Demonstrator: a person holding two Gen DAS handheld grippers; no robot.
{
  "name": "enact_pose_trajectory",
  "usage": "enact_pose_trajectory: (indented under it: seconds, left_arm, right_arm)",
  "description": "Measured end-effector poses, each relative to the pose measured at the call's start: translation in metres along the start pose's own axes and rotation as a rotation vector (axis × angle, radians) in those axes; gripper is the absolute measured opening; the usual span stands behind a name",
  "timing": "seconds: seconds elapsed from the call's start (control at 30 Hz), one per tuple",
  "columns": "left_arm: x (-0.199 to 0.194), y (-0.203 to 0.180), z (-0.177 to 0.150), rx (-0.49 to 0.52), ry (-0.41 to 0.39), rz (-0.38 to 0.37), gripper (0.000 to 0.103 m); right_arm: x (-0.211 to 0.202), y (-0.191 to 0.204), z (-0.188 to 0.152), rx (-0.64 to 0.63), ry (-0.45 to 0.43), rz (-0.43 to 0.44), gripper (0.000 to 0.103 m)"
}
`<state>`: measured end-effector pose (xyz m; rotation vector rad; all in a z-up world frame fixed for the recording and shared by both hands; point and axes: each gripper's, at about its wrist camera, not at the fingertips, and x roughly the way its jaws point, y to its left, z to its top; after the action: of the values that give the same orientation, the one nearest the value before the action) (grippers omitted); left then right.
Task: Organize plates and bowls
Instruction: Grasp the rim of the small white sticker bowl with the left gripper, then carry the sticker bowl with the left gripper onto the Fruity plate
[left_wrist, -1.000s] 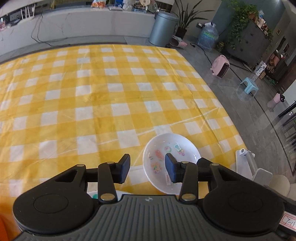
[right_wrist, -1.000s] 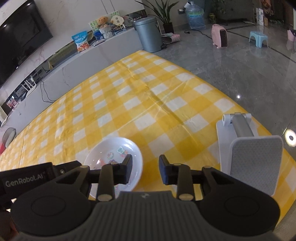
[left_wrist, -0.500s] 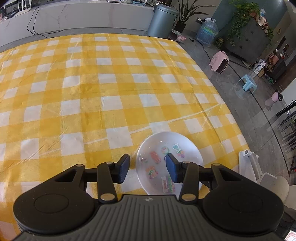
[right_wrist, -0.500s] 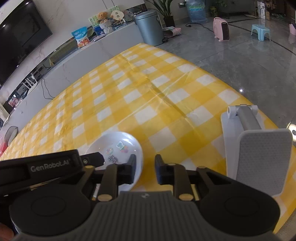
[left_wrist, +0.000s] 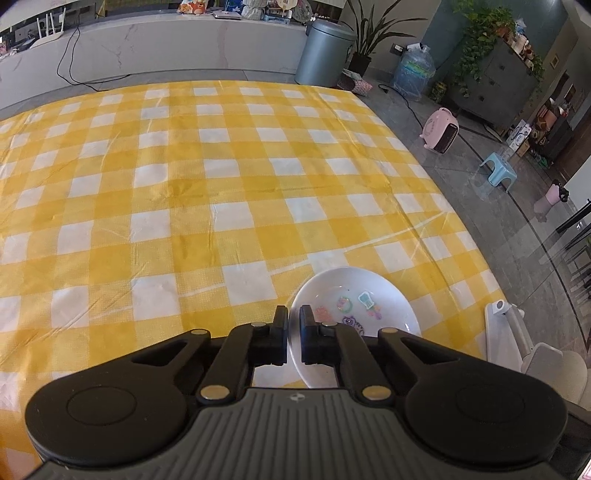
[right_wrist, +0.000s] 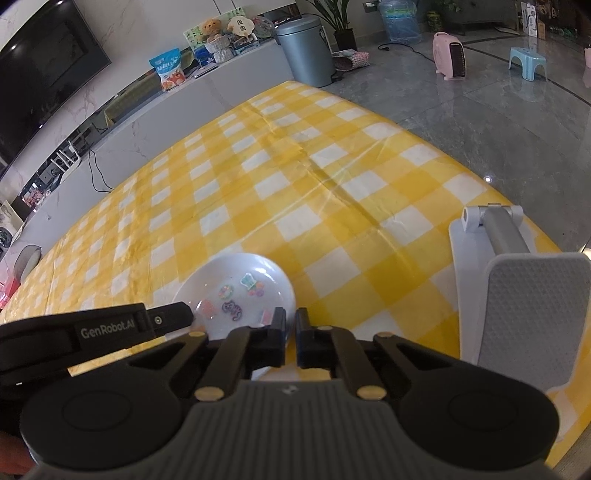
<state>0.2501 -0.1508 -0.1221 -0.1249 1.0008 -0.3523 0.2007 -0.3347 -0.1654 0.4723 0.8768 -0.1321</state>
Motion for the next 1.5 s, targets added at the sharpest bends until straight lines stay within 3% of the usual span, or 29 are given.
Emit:
enact_pose_trajectory:
  seconds: [0.57,0.73,1.1,1.23,1.5]
  left_arm:
    - [-0.071,0.005,-0.011,-0.048,-0.061,0.008,0.003]
    - [-0.097,0.019,-0.024,-0.112,-0.055,0.017,0.003]
    - [-0.136,0.047,-0.070,-0.203,-0.090,0.050,0.003]
    - [-0.129,0.063,-0.082,-0.265,-0.065,0.038,0.003]
    - [-0.111,0.071,-0.093,-0.284,-0.044,0.040,0.003]
  right_arm:
    - [-0.044,0.003,-0.010,0.036,-0.027,0.139,0.001]
    - [-0.064,0.003,-0.017,0.103,-0.003,0.229,0.001]
    - [-0.089,0.030,-0.051,0.029,0.053,0.321,0.001]
    - [-0.087,0.040,-0.060,-0.035,0.078,0.299,0.001]
    - [-0.070,0.052,-0.066,-0.122,0.120,0.224,0.001]
